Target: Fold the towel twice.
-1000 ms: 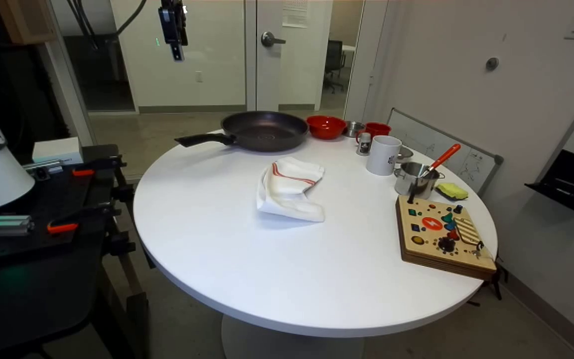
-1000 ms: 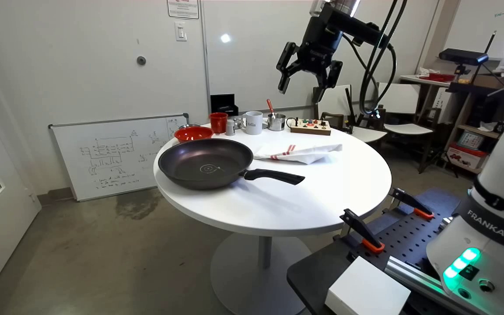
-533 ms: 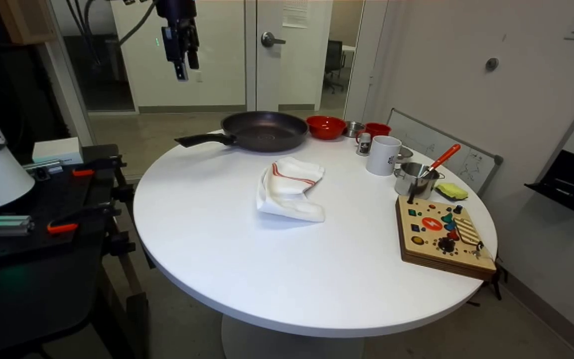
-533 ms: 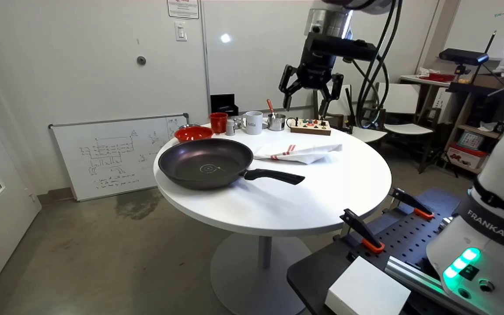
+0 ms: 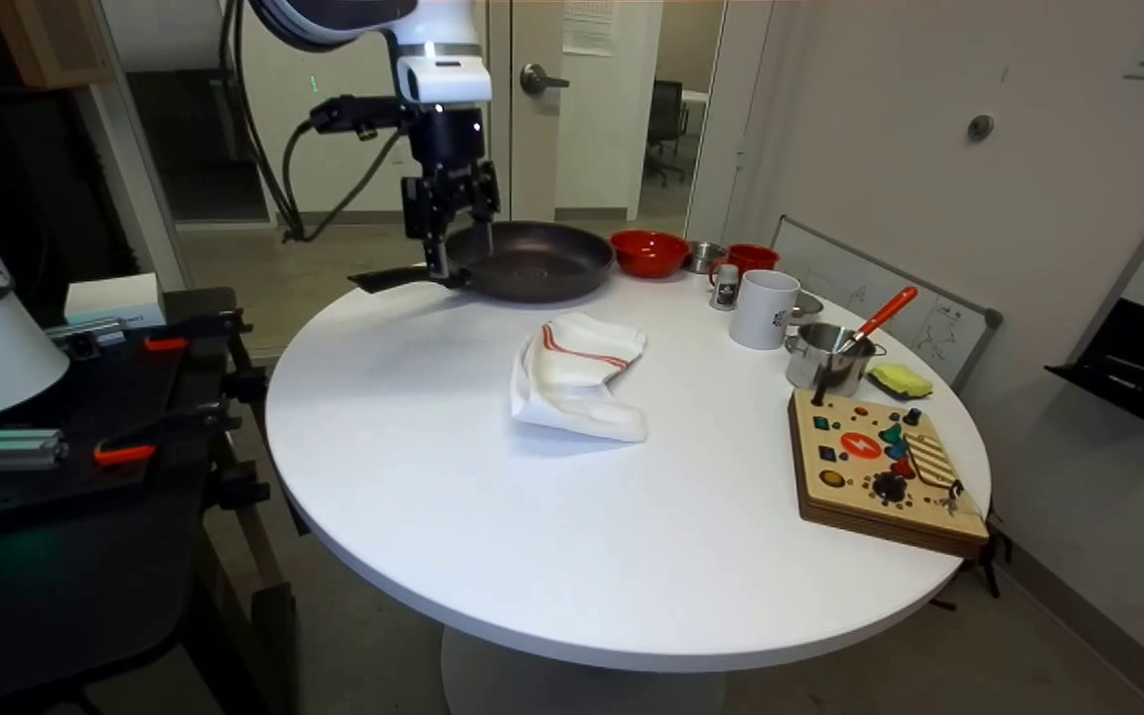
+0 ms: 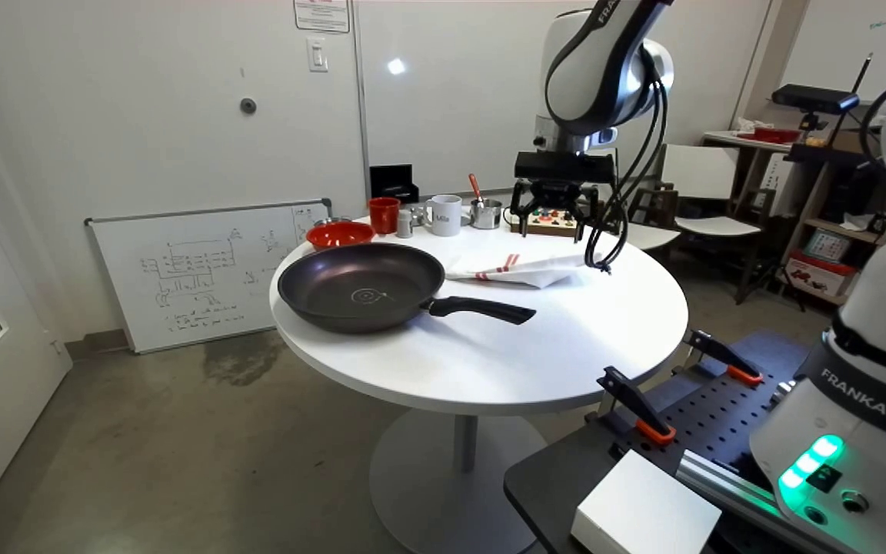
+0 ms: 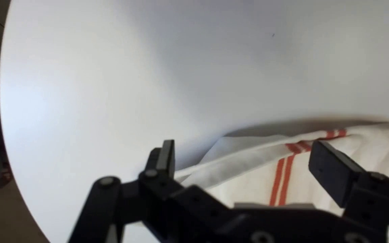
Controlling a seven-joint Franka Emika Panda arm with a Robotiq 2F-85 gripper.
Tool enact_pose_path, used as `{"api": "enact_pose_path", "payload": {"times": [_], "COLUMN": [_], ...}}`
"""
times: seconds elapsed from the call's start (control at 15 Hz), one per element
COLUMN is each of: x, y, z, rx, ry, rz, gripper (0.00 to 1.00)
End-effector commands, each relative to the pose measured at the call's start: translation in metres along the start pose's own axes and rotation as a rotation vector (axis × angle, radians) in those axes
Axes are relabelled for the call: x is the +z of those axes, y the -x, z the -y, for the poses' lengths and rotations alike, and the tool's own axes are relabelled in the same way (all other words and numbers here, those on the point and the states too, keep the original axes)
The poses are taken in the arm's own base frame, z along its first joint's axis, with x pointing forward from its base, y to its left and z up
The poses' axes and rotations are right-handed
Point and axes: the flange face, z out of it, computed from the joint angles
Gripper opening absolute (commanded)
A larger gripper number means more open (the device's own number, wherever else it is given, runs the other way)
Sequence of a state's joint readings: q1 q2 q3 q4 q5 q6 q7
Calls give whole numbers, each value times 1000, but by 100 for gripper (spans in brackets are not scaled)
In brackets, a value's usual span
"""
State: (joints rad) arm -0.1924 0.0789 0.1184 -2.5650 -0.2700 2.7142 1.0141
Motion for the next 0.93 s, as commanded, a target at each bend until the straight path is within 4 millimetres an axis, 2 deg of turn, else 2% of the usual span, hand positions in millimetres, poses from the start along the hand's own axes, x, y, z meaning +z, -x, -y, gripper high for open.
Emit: {"api": "enact_pose_path", "payload": {"times": [0.0, 0.13, 0.27, 0.53, 0.87], "x": [44, 63, 75, 88, 102], "y": [-45, -63, -74, -95, -117], "z": [5, 3, 6, 1, -28], "rx": [192, 312, 418, 635, 893], "ry": [56, 97, 119, 122, 172], "rz": [-36, -23, -16, -32, -46], "gripper": [100, 100, 100, 100, 100]}}
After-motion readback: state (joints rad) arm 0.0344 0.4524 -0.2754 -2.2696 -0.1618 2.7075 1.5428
